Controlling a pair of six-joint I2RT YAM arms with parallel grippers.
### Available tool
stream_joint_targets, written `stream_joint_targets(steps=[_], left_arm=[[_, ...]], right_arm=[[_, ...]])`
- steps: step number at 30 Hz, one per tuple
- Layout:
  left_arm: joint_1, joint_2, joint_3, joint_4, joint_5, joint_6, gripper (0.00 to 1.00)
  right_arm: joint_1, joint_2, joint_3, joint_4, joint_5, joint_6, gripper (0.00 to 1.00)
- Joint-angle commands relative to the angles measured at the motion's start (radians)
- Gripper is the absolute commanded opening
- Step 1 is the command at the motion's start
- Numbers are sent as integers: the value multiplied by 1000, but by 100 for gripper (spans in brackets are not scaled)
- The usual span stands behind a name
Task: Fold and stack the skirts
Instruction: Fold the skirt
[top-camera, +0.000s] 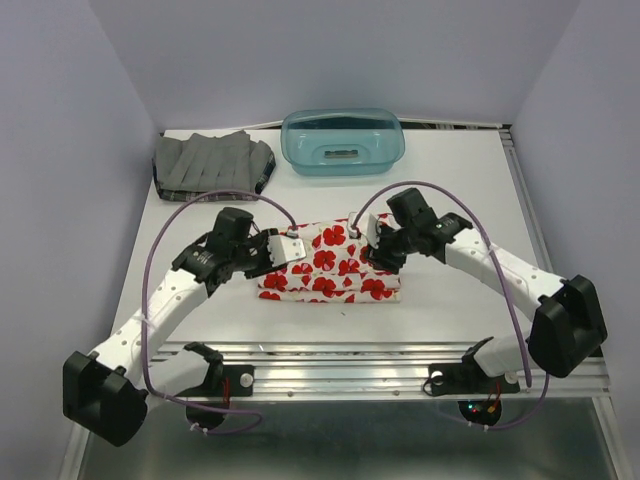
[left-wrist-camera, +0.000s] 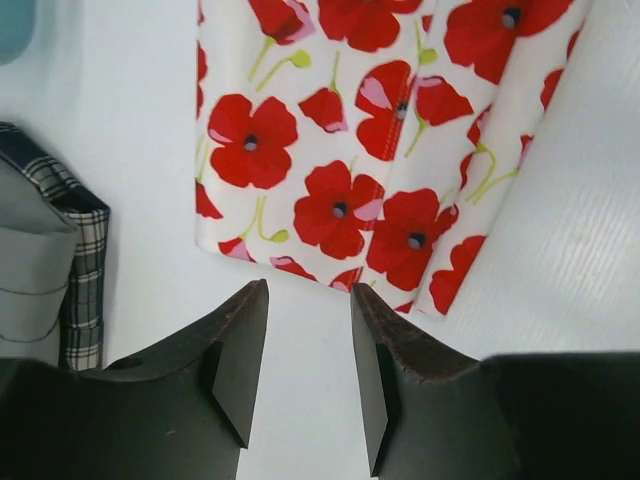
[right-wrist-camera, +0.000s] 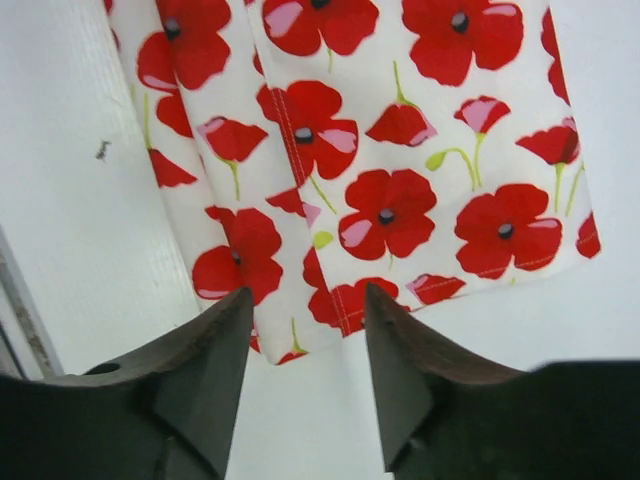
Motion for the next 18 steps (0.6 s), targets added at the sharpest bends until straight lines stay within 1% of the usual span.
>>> stream_joint_targets(steps=[1, 4, 5, 8, 9, 10, 11, 12, 15, 16, 18], left_arm=[[6, 66, 33, 21, 2, -94, 50], [38, 161, 55, 77, 4, -123, 50], [50, 207, 61, 94, 5, -149, 49], [122, 290, 104, 140, 27, -221, 48], [171, 307, 119, 142, 43, -238, 47], [194, 337, 156, 134, 77, -264, 47], [211, 350, 171, 128, 90, -264, 47], [239, 359, 192, 119, 103, -280, 47], [259, 362, 199, 116, 123, -286, 47], [262, 361, 194, 116, 125, -283, 47], [264, 348, 185, 117, 123, -278, 47]], right_arm=[[3, 69, 43, -90, -128, 52, 57], [28, 109, 4, -69, -124, 49, 62], [42, 115, -16, -55, -119, 49, 63], [86, 141, -76, 0, -58, 36, 62], [86, 149, -89, 12, -39, 32, 62], [97, 163, -116, 40, -3, 13, 60], [97, 163, -131, 52, -2, 3, 58], [97, 173, -145, 84, 40, -7, 52], [97, 198, -201, 128, 140, -60, 39], [97, 201, -214, 161, 163, -98, 26], [77, 200, -266, 193, 217, -140, 15]])
